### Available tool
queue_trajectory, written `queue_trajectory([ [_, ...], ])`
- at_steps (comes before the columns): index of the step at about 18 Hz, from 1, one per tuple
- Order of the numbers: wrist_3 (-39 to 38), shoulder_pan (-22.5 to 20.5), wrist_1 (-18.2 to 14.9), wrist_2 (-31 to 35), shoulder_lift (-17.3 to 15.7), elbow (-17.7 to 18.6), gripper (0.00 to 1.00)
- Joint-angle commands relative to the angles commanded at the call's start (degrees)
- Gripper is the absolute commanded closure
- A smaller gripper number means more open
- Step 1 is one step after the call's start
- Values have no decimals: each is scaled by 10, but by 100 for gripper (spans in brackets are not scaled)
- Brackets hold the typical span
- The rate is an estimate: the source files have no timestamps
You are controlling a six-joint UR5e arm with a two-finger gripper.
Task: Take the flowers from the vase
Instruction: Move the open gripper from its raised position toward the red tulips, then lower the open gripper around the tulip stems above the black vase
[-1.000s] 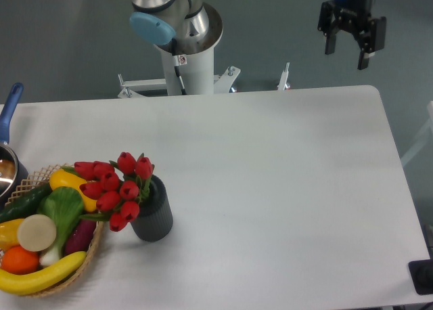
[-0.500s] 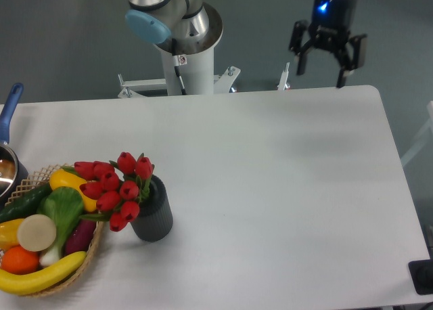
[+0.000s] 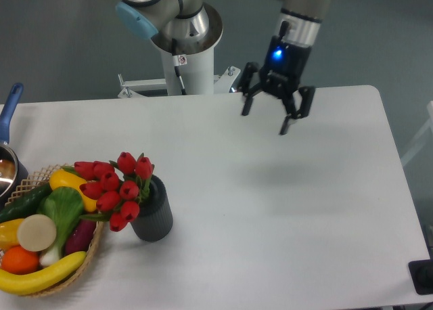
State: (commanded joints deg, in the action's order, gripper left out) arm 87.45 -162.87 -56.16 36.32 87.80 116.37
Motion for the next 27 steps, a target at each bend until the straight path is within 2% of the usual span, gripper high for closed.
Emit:
queue_trajectory([
  [2,1,20,6,-33,21,0,0],
  [7,-1,78,69,-102,79,-3,0],
  [14,-87,107,78,-105,94,-14,0],
  [16,-117,118,90,-93,102,-27,0],
  [19,-117,137,124,-92,127,-28,0],
  [23,-116,147,129,-91,145,-32,0],
  [27,-116,161,130,-91,145,-35,0],
])
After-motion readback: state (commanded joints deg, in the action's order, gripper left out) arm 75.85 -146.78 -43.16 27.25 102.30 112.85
